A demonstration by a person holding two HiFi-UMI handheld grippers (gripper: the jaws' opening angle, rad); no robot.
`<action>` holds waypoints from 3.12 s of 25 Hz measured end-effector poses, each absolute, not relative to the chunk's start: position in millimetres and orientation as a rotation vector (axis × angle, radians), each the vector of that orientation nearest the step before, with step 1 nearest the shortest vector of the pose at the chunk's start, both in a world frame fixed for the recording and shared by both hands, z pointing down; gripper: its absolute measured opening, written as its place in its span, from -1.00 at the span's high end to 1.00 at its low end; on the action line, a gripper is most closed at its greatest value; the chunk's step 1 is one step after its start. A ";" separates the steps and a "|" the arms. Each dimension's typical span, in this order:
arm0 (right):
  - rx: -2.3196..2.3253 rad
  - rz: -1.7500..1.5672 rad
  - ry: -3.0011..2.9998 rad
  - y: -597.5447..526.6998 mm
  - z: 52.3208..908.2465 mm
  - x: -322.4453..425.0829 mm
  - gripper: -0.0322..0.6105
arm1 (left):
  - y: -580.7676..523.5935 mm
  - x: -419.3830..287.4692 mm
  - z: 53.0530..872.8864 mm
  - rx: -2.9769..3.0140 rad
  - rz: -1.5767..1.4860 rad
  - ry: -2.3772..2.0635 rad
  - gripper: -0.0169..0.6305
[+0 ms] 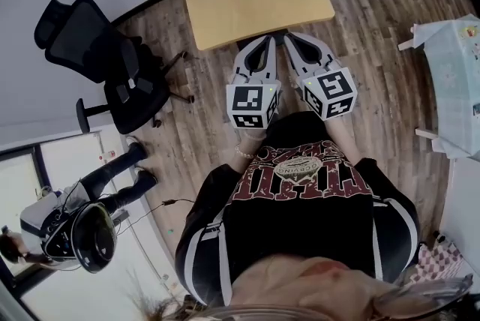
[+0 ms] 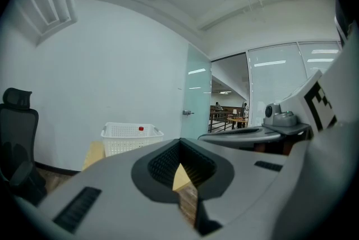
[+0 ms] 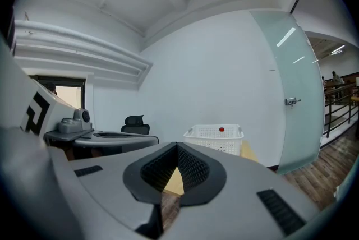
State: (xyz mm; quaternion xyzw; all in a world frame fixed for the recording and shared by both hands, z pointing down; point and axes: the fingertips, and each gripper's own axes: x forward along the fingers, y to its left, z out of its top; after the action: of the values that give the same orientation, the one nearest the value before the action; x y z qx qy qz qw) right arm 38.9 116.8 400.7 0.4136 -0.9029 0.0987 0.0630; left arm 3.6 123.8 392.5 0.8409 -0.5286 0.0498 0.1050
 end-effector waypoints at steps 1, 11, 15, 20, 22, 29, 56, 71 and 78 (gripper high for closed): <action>1.254 0.301 -2.727 114.7 401.5 37.6 0.85 | 121.6 2.7 393.4 2.482 0.150 -1.552 0.80; 1.311 0.321 -2.724 98.0 404.3 19.0 0.85 | 103.3 -14.6 396.9 2.517 0.156 -1.489 0.80; 1.341 0.320 -2.714 94.0 402.5 15.8 0.85 | 98.8 -18.3 395.7 2.537 0.170 -1.469 0.80; 1.356 0.308 -2.714 93.9 398.3 12.6 0.85 | 98.9 -18.6 394.3 2.560 0.173 -1.441 0.80; 1.359 0.306 -2.716 94.5 396.6 13.2 0.85 | 99.1 -18.2 391.7 2.563 0.169 -1.444 0.80; 1.346 0.301 -2.722 91.5 397.6 13.0 0.85 | 97.6 -20.0 392.5 2.550 0.167 -1.468 0.80; 1.146 0.319 -2.778 -3.7 394.7 20.1 0.85 | 7.1 -5.3 389.7 2.448 0.176 -1.585 0.80; 1.058 0.304 -2.808 -47.8 396.4 36.0 0.85 | -38.0 12.9 390.5 2.404 0.158 -1.652 0.80; 1.038 0.292 -2.819 -56.0 396.4 50.2 0.85 | -46.4 26.3 391.6 2.393 0.152 -1.673 0.80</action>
State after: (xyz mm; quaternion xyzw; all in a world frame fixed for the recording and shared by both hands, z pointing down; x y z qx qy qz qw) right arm 50.2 -56.0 396.4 0.3434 -0.9322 0.0965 0.0617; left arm 26.3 -46.4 391.6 0.8136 -0.5689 0.0515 0.1088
